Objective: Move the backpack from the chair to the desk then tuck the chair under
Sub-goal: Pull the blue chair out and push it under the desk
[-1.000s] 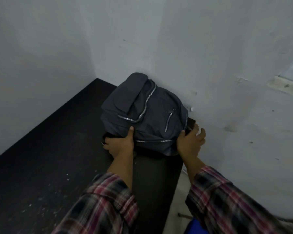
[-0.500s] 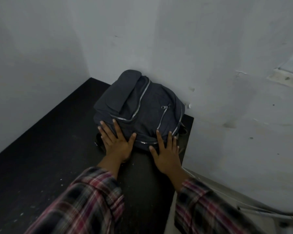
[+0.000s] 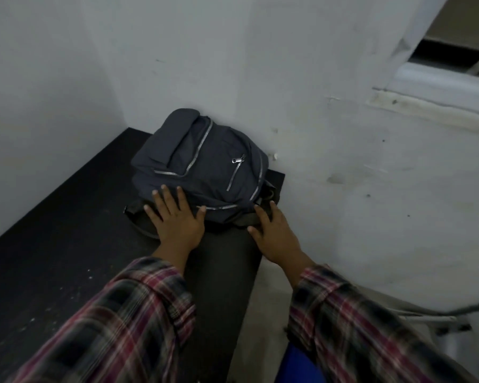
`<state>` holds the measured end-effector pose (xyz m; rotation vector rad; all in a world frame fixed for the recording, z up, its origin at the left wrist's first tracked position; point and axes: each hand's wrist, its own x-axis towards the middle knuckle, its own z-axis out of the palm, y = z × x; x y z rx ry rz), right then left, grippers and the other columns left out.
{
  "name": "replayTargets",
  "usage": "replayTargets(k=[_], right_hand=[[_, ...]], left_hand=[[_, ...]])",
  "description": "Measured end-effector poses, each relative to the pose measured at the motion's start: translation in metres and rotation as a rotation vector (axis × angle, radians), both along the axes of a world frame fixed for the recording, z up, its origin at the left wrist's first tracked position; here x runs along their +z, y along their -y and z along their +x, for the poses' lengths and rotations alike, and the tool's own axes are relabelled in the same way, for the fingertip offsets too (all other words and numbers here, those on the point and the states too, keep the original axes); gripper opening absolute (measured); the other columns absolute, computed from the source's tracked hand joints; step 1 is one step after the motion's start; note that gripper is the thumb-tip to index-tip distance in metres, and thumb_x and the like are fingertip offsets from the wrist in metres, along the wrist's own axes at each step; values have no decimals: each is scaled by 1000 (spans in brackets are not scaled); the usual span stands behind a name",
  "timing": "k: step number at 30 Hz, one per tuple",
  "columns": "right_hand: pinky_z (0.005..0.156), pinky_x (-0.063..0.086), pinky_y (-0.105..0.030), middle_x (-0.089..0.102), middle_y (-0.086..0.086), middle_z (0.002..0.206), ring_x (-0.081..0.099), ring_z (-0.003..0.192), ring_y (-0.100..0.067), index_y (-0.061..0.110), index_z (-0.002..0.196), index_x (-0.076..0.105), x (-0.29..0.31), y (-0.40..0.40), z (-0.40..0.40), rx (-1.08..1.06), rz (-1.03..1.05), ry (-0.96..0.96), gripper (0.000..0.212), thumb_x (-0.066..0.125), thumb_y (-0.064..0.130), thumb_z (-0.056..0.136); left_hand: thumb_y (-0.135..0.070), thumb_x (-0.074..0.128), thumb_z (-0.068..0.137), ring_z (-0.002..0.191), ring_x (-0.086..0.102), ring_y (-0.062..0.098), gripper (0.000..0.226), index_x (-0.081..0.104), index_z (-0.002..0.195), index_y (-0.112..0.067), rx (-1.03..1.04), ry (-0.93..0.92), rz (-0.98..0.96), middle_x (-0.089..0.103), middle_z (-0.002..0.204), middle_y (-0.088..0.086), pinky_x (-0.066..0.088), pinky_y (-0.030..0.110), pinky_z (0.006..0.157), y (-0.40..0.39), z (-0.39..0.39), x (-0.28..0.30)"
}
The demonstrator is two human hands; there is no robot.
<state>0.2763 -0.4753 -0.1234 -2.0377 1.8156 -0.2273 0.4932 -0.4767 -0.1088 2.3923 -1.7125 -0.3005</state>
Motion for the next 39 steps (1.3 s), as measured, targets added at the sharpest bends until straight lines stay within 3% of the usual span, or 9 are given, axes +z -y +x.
replayTargets(k=[4,6,8,15,21,26,29,34,39], right_hand=[[121,15,-46,4,-17,162,9,149,-34,22,153,20,14,-56,-55,-47,13,-33,63,39,47,98],[121,14,-47,3,-17,162,9,149,-34,22,153,20,20,-90,-88,-70,19,-55,64,39,48,98],[121,14,-48,2,-17,162,8,149,-34,22,153,19,27,-129,-124,-108,29,-71,65,39,49,97],[120,15,-52,0,-17,162,7,148,-36,23,154,15,46,-275,-248,-241,46,-152,69,42,49,96],[119,8,-55,0,-14,163,3,149,-35,24,154,13,65,-378,-335,-351,101,-341,68,39,50,96],[118,7,-59,10,-15,162,5,149,-34,19,150,28,85,-444,-402,-449,56,-514,58,39,42,97],[117,9,-59,7,-12,163,6,149,-32,18,153,21,94,-488,-429,-524,57,-448,62,37,43,99],[120,8,-55,-1,-7,164,4,151,-26,25,155,2,89,-545,-442,-554,75,-158,63,28,44,101],[121,10,-53,-1,-8,164,3,151,-24,17,155,-4,82,-567,-440,-535,75,20,64,23,43,102]], left_hand=[[-62,22,94,151,-2,35,73,18,153,-18,-182,114,-12,9,163,15,-15,66,111,-48,-52,25],[-62,23,92,149,13,37,73,37,147,-15,-244,97,-50,29,158,17,-10,69,110,-79,-85,36],[-63,23,90,147,22,37,75,44,142,-13,-293,90,-78,38,153,17,-7,70,111,-114,-122,44],[-61,19,95,147,21,32,69,27,149,-20,-491,12,47,34,155,11,-8,65,115,-254,-243,65],[-61,22,95,143,29,27,65,35,146,-22,-715,0,124,38,153,7,8,61,117,-357,-329,64],[-58,27,95,139,34,26,61,43,140,-21,-942,23,73,43,149,6,21,55,115,-414,-376,69],[-57,28,96,138,37,28,59,45,139,-19,-1023,-1,46,45,147,7,24,51,115,-437,-401,75],[-54,29,98,136,38,31,60,40,143,-16,-1150,-143,97,44,149,10,28,51,114,-499,-455,68],[-61,47,88,133,43,31,78,33,146,-10,-1174,-362,200,43,148,11,39,43,108,-560,-498,49]])
